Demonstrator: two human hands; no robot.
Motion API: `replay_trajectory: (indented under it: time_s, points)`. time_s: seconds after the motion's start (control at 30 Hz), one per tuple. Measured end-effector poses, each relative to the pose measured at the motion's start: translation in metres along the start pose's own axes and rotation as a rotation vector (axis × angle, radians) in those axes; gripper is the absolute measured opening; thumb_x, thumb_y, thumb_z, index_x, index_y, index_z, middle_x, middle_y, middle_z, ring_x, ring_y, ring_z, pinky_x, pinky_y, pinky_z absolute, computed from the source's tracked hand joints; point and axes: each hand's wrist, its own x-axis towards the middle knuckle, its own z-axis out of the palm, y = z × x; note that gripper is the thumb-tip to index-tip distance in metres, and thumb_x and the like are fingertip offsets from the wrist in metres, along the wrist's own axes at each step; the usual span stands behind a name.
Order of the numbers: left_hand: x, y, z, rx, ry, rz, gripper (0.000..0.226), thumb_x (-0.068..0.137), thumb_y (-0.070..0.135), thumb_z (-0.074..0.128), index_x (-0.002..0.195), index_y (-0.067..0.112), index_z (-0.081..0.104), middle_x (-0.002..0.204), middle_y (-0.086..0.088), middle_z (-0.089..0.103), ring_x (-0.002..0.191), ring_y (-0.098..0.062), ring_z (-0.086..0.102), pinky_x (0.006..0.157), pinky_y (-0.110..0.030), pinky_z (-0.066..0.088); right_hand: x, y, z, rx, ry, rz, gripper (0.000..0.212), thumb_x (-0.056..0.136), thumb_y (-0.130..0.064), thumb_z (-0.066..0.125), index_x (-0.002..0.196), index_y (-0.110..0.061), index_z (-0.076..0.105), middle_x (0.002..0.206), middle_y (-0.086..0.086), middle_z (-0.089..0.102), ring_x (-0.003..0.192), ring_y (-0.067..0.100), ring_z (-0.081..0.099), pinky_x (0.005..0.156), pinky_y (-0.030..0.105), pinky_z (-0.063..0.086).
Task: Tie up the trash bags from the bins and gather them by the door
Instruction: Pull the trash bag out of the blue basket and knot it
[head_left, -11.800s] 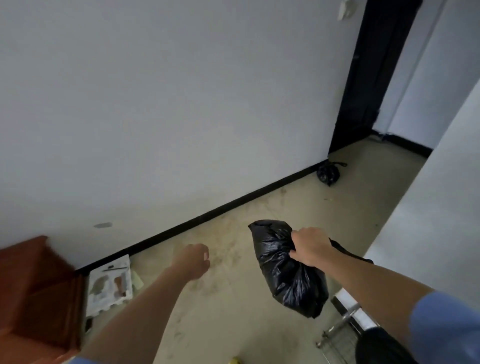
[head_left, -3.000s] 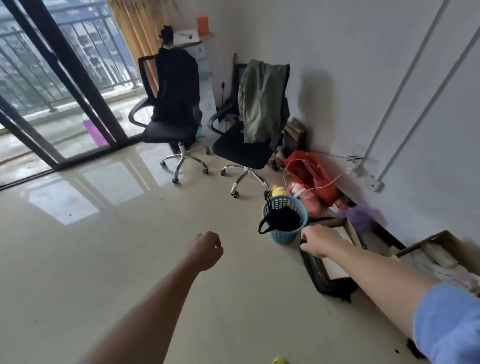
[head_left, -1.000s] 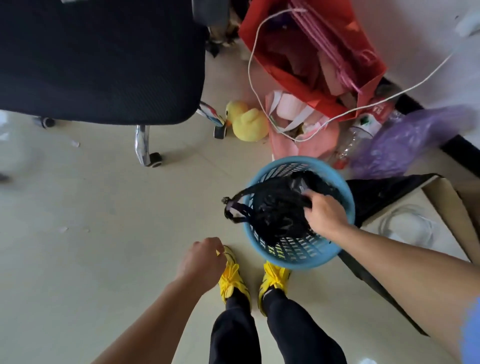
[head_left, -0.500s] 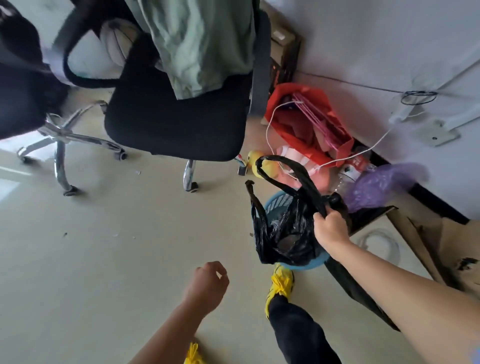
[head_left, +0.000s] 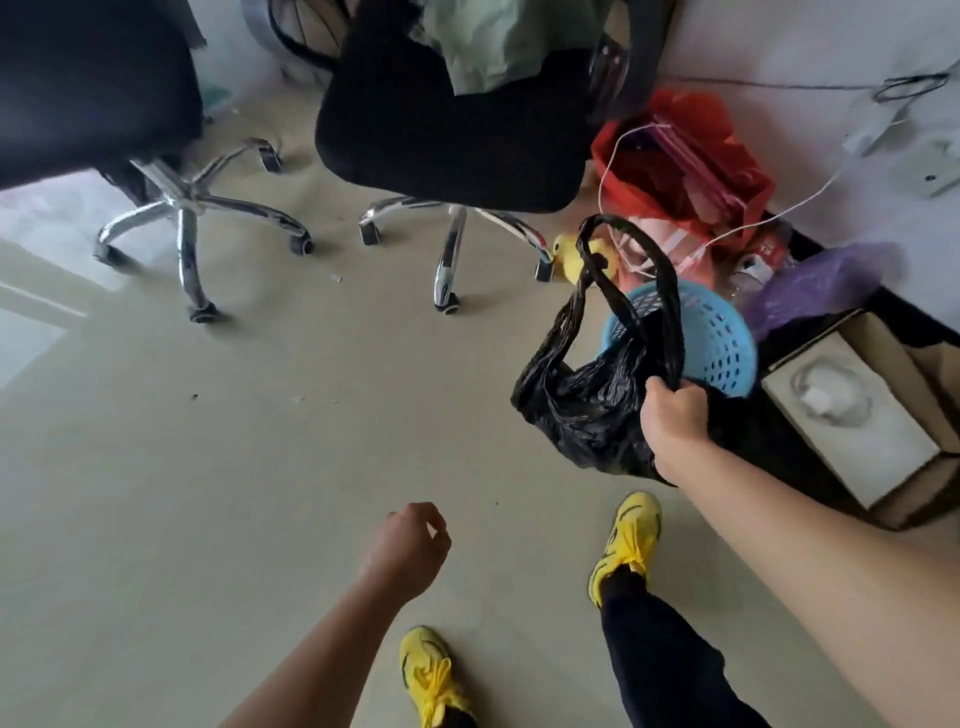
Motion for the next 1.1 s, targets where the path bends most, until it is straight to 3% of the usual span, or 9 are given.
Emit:
replay_trajectory:
  time_s: [0.13,0.37,0.47,0.53,0.6,0.7,0.83,0.97,1.1]
  points:
    - [0.014,-0.032,0.012,-0.022,0.035,-0.015,0.026,0.087,0.021,0.058,0.112,0.016,0.063,0.092,-0.007,0.068,0.102,-0.027,0.061,0.083,-0.033,0.051,-0.015,0.031,0.022,0.05,-0.054,0.101,0.011,0.097,-0.017,0.047,0.096,-0.006,0.05,0.091,0.008,0.053,0.084,0.027,0.049,0.077,0.036,0.039]
    - [0.127,-0.069,0.065,-0.28,0.265,0.048,0.103,0.057,0.026,0.075,0.147,0.028,0.025,0.127,-0.003,0.05,0.118,-0.022,0.048,0.102,-0.041,0.043,0.025,0.14,0.126,0.106,-0.37,0.296,0.016,0.094,-0.019,0.05,0.098,-0.008,0.06,0.105,0.016,0.066,0.097,0.038,0.066,0.09,0.057,0.053]
    - [0.183,-0.092,0.103,-0.437,0.244,0.025,0.054,0.058,0.016,0.071,0.11,0.025,0.061,0.093,0.002,0.07,0.087,-0.018,0.066,0.078,-0.031,0.055,0.053,0.195,0.174,0.086,-0.441,0.327,0.029,0.093,-0.025,0.051,0.114,-0.007,0.06,0.114,0.015,0.064,0.103,0.039,0.063,0.094,0.059,0.05]
    - [0.212,-0.103,0.13,-0.44,0.264,0.041,0.022,0.068,0.003,0.069,0.072,0.023,0.061,0.06,0.008,0.06,0.059,-0.015,0.057,0.054,-0.022,0.044,0.079,0.229,0.196,0.066,-0.443,0.319,0.039,0.093,-0.03,0.051,0.124,-0.008,0.056,0.125,0.014,0.06,0.112,0.039,0.058,0.1,0.056,0.046]
    - [0.237,-0.116,0.157,-0.431,0.278,0.02,0.026,0.071,0.002,0.066,0.059,0.021,0.052,0.051,0.007,0.049,0.049,-0.015,0.047,0.045,-0.022,0.034,0.109,0.256,0.211,0.063,-0.404,0.294,0.041,0.095,-0.031,0.051,0.128,-0.007,0.054,0.127,0.015,0.059,0.114,0.038,0.057,0.102,0.053,0.046]
    - [0.271,-0.13,0.177,-0.381,0.345,0.03,0.009,0.069,0.012,0.068,0.07,0.016,0.059,0.08,-0.001,0.055,0.067,-0.017,0.054,0.055,-0.023,0.042,0.148,0.276,0.227,0.099,-0.358,0.231,0.044,0.096,-0.034,0.052,0.13,-0.005,0.054,0.125,0.014,0.06,0.111,0.036,0.059,0.101,0.05,0.048]
    - [0.309,-0.115,0.162,-0.476,0.464,0.143,0.042,0.059,0.044,0.068,0.091,0.018,0.059,0.11,0.008,0.051,0.103,-0.018,0.056,0.084,-0.033,0.046,0.186,0.271,0.247,0.156,-0.332,0.087,0.046,0.095,-0.037,0.056,0.127,-0.005,0.054,0.121,0.011,0.061,0.108,0.033,0.059,0.099,0.045,0.049]
    - [0.325,-0.083,0.149,-0.714,0.256,0.163,0.062,0.065,0.046,0.084,0.11,0.018,0.052,0.102,-0.004,0.067,0.088,-0.021,0.069,0.081,-0.035,0.057,0.207,0.258,0.262,0.323,-0.36,0.021,0.043,0.089,-0.038,0.063,0.12,-0.008,0.06,0.112,0.013,0.067,0.1,0.033,0.065,0.093,0.046,0.054]
    - [0.332,-0.08,0.164,-0.846,0.246,0.148,0.025,0.08,0.012,0.074,0.097,-0.005,0.068,0.084,-0.022,0.073,0.066,-0.031,0.071,0.066,-0.044,0.061,0.203,0.255,0.261,0.456,-0.418,0.014,0.037,0.081,-0.034,0.068,0.109,-0.01,0.068,0.104,0.013,0.071,0.093,0.033,0.069,0.087,0.047,0.057]
